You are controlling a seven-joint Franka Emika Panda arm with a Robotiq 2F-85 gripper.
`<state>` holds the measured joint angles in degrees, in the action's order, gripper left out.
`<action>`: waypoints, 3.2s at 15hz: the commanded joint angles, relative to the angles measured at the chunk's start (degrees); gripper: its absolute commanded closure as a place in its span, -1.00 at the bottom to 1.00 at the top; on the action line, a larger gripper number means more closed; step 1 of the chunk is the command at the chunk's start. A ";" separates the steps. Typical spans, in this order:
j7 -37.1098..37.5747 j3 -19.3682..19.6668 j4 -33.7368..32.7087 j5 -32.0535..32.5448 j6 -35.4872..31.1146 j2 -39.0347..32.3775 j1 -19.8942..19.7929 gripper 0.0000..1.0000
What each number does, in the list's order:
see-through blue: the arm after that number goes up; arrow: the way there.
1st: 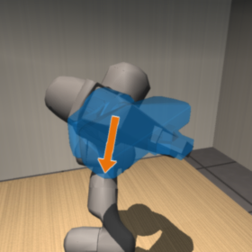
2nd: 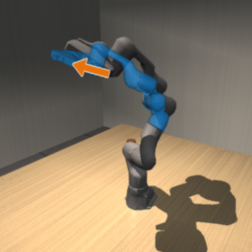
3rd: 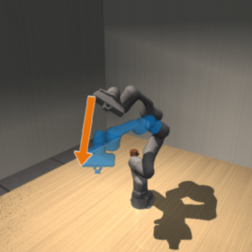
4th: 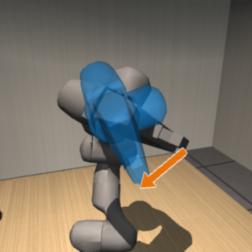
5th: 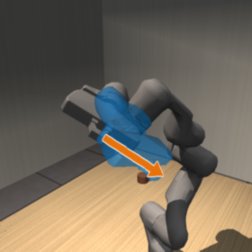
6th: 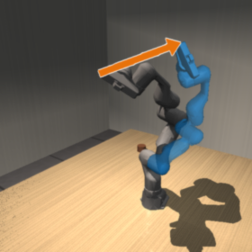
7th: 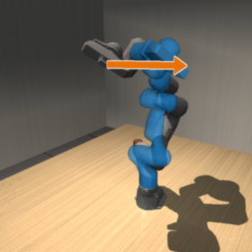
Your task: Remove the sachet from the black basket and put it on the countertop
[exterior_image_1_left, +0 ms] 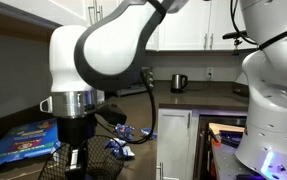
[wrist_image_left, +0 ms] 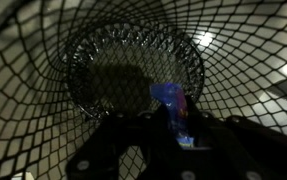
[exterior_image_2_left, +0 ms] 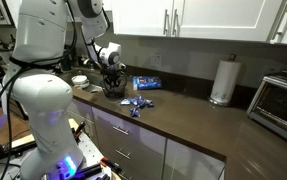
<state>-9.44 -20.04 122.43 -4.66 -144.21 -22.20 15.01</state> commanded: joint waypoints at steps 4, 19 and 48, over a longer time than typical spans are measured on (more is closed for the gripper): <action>4.44 1.57 4.96 1.66 7.82 11.30 1.07 0.90; 5.63 11.79 12.02 -0.32 1.33 22.39 -6.26 0.90; 16.20 13.74 13.76 8.03 5.64 19.17 -5.47 -1.00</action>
<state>3.02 -5.82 134.86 0.25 -142.44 -7.47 8.78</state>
